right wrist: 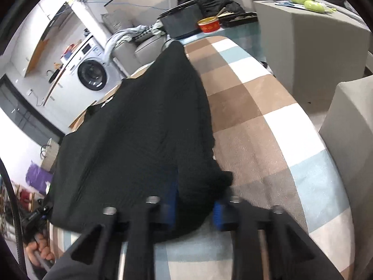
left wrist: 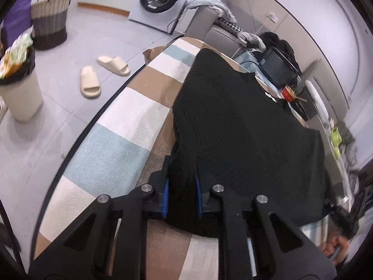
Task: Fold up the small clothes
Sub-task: 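Grasp the folded sweater edge with both grippers, then pull the folded edge back with both grippers to spread the sweater flat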
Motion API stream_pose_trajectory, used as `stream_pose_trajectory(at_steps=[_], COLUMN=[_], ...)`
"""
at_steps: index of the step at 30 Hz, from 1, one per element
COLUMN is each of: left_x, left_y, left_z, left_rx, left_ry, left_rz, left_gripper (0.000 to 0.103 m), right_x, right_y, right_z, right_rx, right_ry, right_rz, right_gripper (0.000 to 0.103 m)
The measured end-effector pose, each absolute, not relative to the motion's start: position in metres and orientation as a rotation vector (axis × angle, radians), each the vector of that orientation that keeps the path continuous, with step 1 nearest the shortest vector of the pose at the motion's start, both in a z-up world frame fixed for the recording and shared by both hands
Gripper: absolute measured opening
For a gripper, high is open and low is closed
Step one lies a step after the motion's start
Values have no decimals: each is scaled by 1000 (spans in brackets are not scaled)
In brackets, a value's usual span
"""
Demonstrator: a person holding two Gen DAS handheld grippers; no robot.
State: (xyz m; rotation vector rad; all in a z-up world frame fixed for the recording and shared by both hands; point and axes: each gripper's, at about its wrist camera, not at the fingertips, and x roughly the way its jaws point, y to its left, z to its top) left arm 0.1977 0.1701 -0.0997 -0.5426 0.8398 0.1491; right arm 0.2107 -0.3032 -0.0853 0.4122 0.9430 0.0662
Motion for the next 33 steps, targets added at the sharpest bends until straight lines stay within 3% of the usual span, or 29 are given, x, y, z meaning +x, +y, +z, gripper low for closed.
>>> stream_pose_trajectory(at_steps=[14, 21, 24, 26, 30, 33], left_x=[140, 132, 127, 124, 120, 125], left_y=[168, 172, 176, 178, 176, 161], left_z=[-100, -93, -84, -77, -60, -50], left_rx=[-486, -467, -421, -404, -390, -378], left_ry=[885, 881, 865, 850, 813, 803], left_rz=[112, 148, 196, 217, 212, 170], left_gripper=[16, 19, 31, 46, 54, 67], right_x=[158, 159, 157, 156, 162, 173], right_y=[-322, -328, -330, -332, -334, -329], right_z=[-86, -78, -69, -61, -54, -59], right_rx=[432, 410, 359, 313, 311, 294], right_ry=[1010, 981, 950, 915, 891, 920], right_rz=[174, 144, 100, 61, 80, 95], right_gripper=[20, 28, 34, 41, 55, 62])
